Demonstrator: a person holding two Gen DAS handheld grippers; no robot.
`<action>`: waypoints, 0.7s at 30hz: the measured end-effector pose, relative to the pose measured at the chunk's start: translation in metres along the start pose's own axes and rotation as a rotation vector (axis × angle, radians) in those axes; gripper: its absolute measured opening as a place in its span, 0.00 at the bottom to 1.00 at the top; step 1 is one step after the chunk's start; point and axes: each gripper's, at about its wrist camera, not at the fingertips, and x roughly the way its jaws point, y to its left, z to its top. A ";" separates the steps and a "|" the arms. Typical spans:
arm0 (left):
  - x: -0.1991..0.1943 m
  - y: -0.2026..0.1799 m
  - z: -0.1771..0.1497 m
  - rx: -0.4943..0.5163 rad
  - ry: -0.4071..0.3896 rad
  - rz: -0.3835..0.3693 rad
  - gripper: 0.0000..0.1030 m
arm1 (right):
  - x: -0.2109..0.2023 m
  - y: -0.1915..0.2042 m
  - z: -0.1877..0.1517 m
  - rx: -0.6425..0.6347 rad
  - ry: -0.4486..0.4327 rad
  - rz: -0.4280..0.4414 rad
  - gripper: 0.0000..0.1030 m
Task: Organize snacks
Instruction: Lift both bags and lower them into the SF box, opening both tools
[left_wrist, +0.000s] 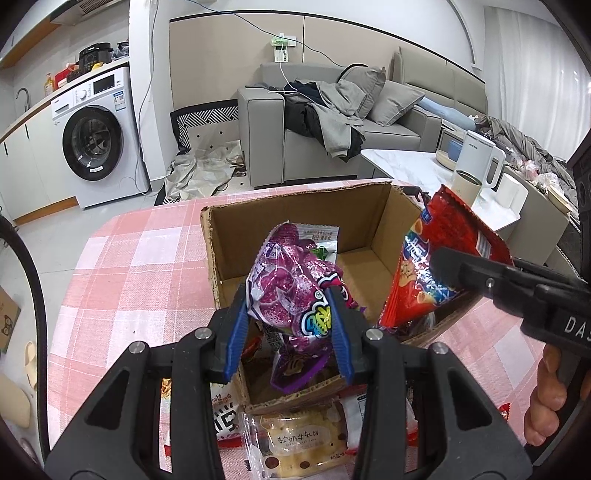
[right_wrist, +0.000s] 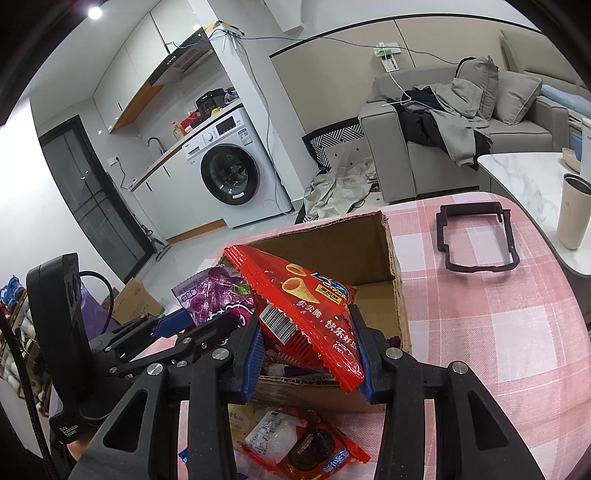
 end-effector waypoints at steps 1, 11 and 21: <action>0.001 -0.001 0.000 0.001 0.002 -0.001 0.36 | 0.002 0.000 0.000 0.001 0.004 -0.002 0.41; 0.010 -0.002 0.000 0.015 0.014 0.005 0.36 | 0.014 0.001 -0.001 -0.004 0.035 -0.021 0.41; -0.001 -0.004 -0.001 0.024 0.022 -0.016 0.41 | 0.004 0.004 -0.002 -0.031 0.014 -0.053 0.50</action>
